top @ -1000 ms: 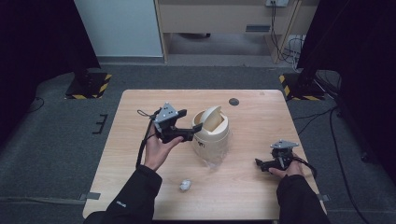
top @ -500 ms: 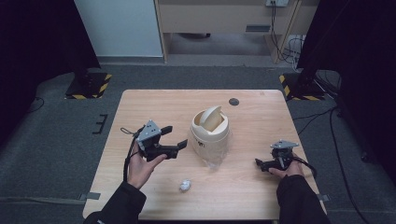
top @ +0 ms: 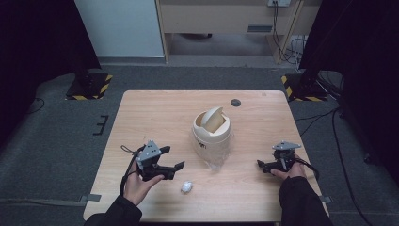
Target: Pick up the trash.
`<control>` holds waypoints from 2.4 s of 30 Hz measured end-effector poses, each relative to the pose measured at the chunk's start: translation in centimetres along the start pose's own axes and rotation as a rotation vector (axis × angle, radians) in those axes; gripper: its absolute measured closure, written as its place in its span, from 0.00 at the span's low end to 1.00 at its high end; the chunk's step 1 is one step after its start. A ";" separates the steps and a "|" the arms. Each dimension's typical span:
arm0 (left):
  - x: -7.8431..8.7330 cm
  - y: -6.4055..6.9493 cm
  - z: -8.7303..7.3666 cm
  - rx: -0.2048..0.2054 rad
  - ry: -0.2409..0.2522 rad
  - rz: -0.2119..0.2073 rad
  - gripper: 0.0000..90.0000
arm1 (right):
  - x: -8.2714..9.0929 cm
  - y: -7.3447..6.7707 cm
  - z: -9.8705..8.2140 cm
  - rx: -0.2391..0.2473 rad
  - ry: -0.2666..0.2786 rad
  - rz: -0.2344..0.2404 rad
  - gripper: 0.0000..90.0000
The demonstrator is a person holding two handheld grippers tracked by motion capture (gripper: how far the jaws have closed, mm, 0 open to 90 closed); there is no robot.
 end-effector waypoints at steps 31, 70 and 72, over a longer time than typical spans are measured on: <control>-2.4 3.7 -6.9 -0.102 -0.359 -0.140 0.33 | 0.0 0.0 0.0 0.000 0.000 0.000 0.01; -1.8 2.7 -4.9 -0.035 -0.300 -0.082 0.72 | 0.0 0.0 0.0 -0.001 -0.001 0.000 0.01; -1.6 2.5 -4.5 -0.027 -0.277 -0.077 0.72 | 0.0 0.0 0.0 0.000 0.000 0.001 0.01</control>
Point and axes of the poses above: each handheld gripper's, and its own axes: x roughly backward along the jaws, z roughly out of its top, y roughly to its right, the point moved 5 cm from there along -x, roughly forward along the jaws, and after that the axes turned 14 degrees about y, right-handed, at the moved point
